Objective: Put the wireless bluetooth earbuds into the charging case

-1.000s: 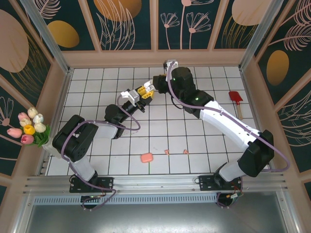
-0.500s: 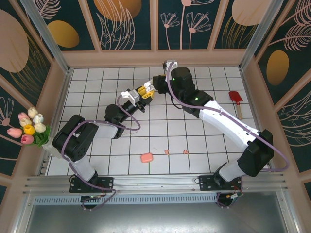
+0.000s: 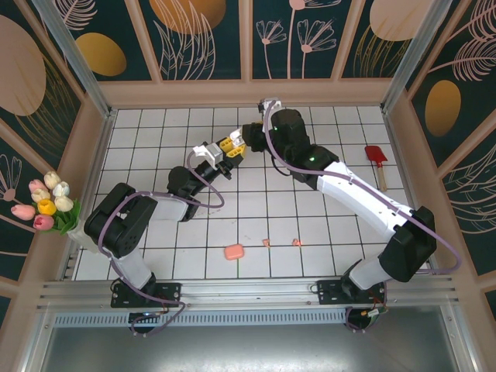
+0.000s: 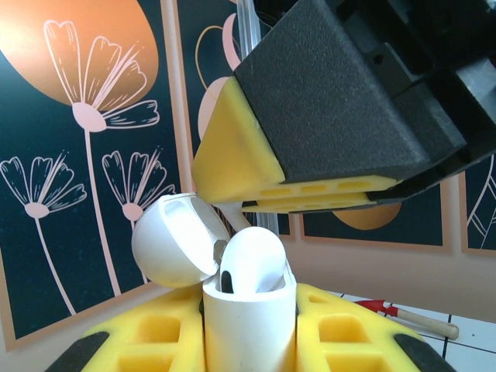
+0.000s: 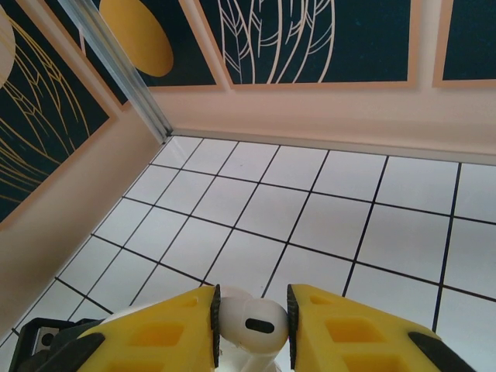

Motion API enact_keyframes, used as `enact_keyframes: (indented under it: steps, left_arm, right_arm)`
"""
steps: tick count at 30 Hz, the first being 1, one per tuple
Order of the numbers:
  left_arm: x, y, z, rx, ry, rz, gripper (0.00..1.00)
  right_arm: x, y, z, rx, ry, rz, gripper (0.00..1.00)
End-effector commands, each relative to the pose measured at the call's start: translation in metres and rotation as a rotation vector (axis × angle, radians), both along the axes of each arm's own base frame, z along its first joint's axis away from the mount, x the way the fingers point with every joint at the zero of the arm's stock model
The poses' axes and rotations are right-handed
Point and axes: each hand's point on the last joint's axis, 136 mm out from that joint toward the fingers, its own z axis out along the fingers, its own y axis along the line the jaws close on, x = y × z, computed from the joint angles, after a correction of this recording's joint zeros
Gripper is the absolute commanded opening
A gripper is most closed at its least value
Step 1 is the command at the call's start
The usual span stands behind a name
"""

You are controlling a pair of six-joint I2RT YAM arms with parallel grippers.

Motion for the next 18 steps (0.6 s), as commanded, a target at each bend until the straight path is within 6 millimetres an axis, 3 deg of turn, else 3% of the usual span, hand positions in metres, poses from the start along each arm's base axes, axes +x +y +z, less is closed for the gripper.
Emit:
enact_keyframes:
  steps: [1,18]
  left_arm:
    - [-0.001,-0.002,0.012,-0.029,-0.025,-0.015,0.00]
    - [-0.001,-0.002,0.012,-0.029,-0.027,-0.016,0.00]
  right_arm:
    - [-0.004,0.003,0.003,0.016,-0.014,0.015,0.29]
    - [-0.009,0.005,-0.020,-0.160,-0.083,0.031,0.28]
